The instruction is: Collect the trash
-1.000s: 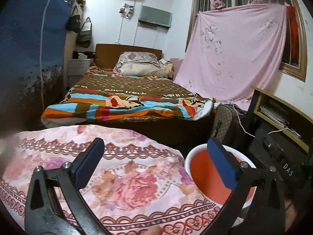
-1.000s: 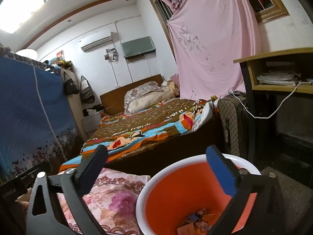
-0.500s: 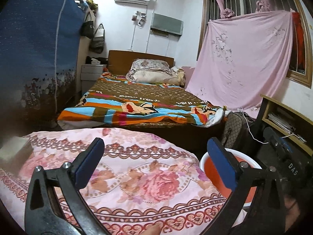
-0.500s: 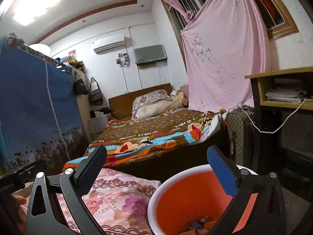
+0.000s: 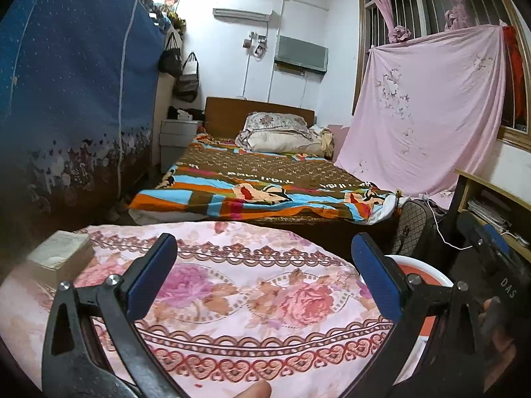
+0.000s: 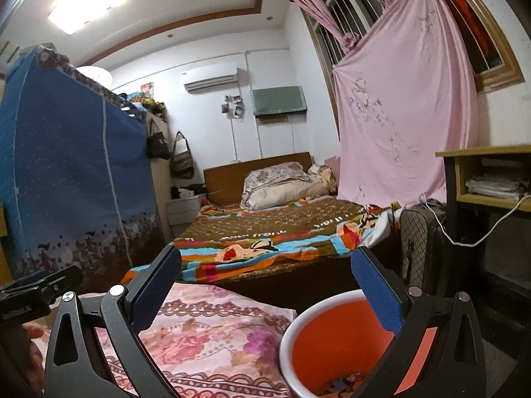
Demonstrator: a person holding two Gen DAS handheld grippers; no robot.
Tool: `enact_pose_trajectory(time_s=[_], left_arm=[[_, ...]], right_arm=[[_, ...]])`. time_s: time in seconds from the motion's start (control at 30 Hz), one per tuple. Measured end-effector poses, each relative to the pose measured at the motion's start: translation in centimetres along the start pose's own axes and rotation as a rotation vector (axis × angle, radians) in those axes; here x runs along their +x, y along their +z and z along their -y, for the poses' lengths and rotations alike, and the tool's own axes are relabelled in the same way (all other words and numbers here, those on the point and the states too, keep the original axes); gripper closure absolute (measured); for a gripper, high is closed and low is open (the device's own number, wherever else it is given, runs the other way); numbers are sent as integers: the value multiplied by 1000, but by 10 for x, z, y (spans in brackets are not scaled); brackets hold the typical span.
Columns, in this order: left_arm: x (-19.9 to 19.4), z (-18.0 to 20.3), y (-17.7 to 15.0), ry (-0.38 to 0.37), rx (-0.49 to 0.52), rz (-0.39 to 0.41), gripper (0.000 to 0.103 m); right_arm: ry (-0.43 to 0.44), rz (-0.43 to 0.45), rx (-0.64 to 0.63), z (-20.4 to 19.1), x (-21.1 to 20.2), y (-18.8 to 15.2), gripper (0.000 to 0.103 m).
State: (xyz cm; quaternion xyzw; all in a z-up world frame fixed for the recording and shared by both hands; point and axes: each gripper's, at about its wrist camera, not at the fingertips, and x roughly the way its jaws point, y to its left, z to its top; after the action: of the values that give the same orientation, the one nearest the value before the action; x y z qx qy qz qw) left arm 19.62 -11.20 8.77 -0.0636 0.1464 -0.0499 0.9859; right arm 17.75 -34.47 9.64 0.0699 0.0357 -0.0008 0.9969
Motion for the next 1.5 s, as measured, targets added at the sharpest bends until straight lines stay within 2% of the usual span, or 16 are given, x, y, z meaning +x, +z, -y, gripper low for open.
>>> enact_pose_trajectory(time_s=[0.4,0.77,1.5], left_arm=[[-38,-15,-4,11,15,50,11],[-67,-31,-28,24,9,41,11],[-125,-68,-62,92,23,87,11]], right_arm=[[26,3,-46,-23,-30,1,0],[29,-10,-64,-37,-62,-14,0],[73,9,-136,-88,-118,-42,0]])
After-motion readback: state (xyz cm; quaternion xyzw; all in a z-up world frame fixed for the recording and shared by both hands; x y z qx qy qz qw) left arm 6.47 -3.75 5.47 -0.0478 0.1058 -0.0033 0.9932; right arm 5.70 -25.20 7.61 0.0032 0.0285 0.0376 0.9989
